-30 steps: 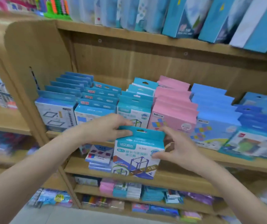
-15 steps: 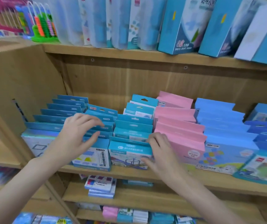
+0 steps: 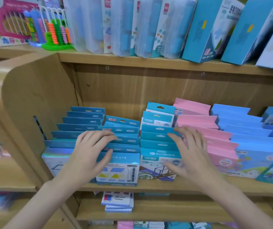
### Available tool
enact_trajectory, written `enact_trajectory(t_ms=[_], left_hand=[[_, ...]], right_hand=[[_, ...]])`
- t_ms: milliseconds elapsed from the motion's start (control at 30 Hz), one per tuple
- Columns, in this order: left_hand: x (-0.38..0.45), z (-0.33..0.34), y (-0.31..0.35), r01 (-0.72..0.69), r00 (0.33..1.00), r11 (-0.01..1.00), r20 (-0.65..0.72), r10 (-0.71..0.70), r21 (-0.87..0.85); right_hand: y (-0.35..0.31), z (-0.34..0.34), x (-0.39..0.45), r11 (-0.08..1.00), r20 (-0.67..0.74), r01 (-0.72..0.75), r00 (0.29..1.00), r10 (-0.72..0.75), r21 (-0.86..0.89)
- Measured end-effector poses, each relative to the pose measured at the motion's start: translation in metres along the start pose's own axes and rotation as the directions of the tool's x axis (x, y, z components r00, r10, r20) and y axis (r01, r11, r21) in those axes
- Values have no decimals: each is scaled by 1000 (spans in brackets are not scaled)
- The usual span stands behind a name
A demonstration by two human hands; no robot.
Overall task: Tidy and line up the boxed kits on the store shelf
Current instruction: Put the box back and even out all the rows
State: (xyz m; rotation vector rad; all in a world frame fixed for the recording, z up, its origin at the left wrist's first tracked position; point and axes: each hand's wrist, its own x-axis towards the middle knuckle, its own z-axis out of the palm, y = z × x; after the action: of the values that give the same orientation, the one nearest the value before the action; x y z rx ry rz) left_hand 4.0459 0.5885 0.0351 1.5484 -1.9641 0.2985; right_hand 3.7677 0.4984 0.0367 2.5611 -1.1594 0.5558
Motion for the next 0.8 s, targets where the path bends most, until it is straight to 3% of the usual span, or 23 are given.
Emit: enact_trajectory(t_ms=[233, 300, 367, 533, 800], left_hand=[[-42, -28, -29, 258, 961, 966, -97, -259, -25], [-59, -34, -32, 342, 931, 939, -121, -345, -41], [-72, -33, -34, 386, 917, 923, -104, -384, -8], [-78, -28, -35, 372, 928, 924, -26, -371, 86], [-52, -7, -13, 230, 971, 969, -89, -222, 91]], right_hand=[[-19, -20, 73, 961, -52, 57, 998, -45, 271], [-32, -20, 103, 934, 1, 122, 992, -130, 335], [-48, -16, 136, 911, 148, 167, 960, -238, 376], [-80, 9, 200, 874, 459, 145, 804, -377, 463], [-52, 24, 205, 886, 590, 81, 718, -370, 457]])
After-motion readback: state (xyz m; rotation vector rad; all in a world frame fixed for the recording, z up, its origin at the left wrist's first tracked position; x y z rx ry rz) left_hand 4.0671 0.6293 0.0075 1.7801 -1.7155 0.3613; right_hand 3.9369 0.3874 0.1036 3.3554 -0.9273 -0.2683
